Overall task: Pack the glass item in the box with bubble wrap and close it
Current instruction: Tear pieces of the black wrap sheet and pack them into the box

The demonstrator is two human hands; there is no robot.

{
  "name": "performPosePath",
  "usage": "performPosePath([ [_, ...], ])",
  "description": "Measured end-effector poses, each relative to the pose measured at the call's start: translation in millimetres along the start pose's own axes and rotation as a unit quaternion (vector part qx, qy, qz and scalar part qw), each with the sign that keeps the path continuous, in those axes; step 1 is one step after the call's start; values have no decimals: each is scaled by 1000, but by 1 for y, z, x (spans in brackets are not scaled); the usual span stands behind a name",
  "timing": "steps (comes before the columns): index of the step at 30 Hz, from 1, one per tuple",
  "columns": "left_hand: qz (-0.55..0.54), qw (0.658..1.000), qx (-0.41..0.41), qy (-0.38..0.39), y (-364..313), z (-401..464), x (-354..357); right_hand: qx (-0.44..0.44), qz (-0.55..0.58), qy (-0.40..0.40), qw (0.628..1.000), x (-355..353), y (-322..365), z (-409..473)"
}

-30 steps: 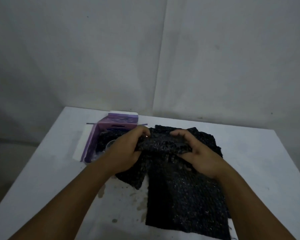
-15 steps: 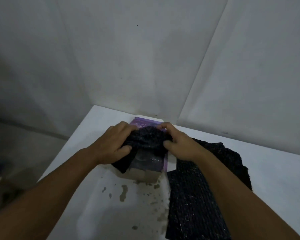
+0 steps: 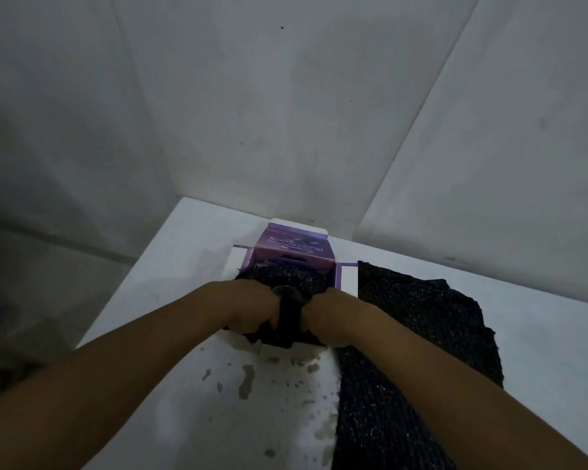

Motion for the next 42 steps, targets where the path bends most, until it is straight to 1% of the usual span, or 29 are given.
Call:
performPosePath([
  [3, 30, 998, -36, 34, -2, 19, 12, 10, -17, -4, 1000, 3, -1, 4],
  [5, 8, 999, -44, 9, -5, 20, 11, 29, 7, -50, 998, 3, -3, 6],
  [6, -12, 999, -32, -29, -6, 17, 7, 35, 39, -88, 995, 4, -5, 4],
  [7, -28, 995, -10, -92, -5, 9, 3, 35, 81, -135, 987, 6, -8, 1],
  [8, -35, 984, 18, -174, -3, -1, -1, 33, 117, -185, 975, 8, -10, -2],
  [10, -22, 943, 51, -329, 2, -25, -6, 24, 133, -265, 955, 12, -11, -6],
  [11, -24, 929, 34, -368, 6, -36, -6, 24, 119, -271, 955, 13, -12, -5],
  [12, -35, 929, 9, -369, 9, -46, -7, 30, 109, -258, 959, 15, -13, -3],
  [14, -70, 950, -30, -302, 13, -53, -5, 30, 102, -207, 973, 16, -13, 5],
  [15, -77, 961, -45, -261, 13, -53, -4, 23, 105, -191, 976, 15, -11, 9],
  [16, -79, 967, -54, -238, 13, -51, -4, 12, 108, -189, 976, 13, -10, 11],
  [19, -10, 971, -103, -217, 10, -35, -4, -28, 96, -205, 974, 11, -5, 9],
  [22, 68, 970, -130, -195, 6, -16, -5, -22, 50, -140, 989, 15, -5, 2],
  [24, 64, 971, -133, -189, 8, -4, -8, -14, 9, -87, 996, 16, -3, 1],
  [25, 67, 963, -135, -223, 9, 1, -10, -13, -1, -66, 998, 16, -3, 4],
  [26, 44, 956, -164, -241, 10, 6, -7, -14, 4, -53, 999, 15, -1, 7],
  [27, 49, 956, -164, -237, 11, 9, -7, -12, 18, -40, 999, 15, -1, 10],
  [28, 77, 965, -134, -214, 8, 10, -5, -9, 29, -33, 999, 16, -1, 12],
  [29, 55, 972, -116, -195, 6, 11, -2, -4, 39, -35, 999, 17, -1, 13],
  [30, 30, 976, -112, -187, 2, 7, 0, 1, 49, -52, 997, 19, -2, 14],
  [31, 56, 979, -106, -166, 2, 5, 2, 4, 60, -81, 995, 21, -3, 13],
  [32, 53, 980, -107, -160, 6, 4, 4, 3, 72, -129, 989, 23, -4, 12],
  [33, 51, 978, -103, -173, 8, 2, 2, 2, 78, -192, 978, 25, -5, 9],
  [34, 1, 976, -114, -188, 11, 1, 2, 4, 84, -262, 961, 28, -5, 4],
  [36, -86, 954, -109, -267, 9, -5, -4, 24, 106, -389, 915, 35, -4, -13],
  [38, -80, 932, -63, -347, -14, -18, -18, 69, 143, -481, 862, 46, -4, -37],
  [39, -96, 921, -42, -376, -27, -22, -22, 98, 160, -513, 837, 53, -4, -49],
  [40, -139, 906, -23, -398, -42, -26, -27, 127, 177, -532, 818, 64, -4, -61],
  [42, -211, 879, 11, -427, -70, -27, -31, 182, 220, -543, 790, 90, -7, -83],
])
Point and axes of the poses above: each hand's wrist, its own z-axis towards the middle knuckle, its own x-axis out of the palm, y = z × x, the point moved 3 cm from there along z, towards the middle knuckle, and after that the axes turned 10 degrees about -x, right-handed, at the moved point
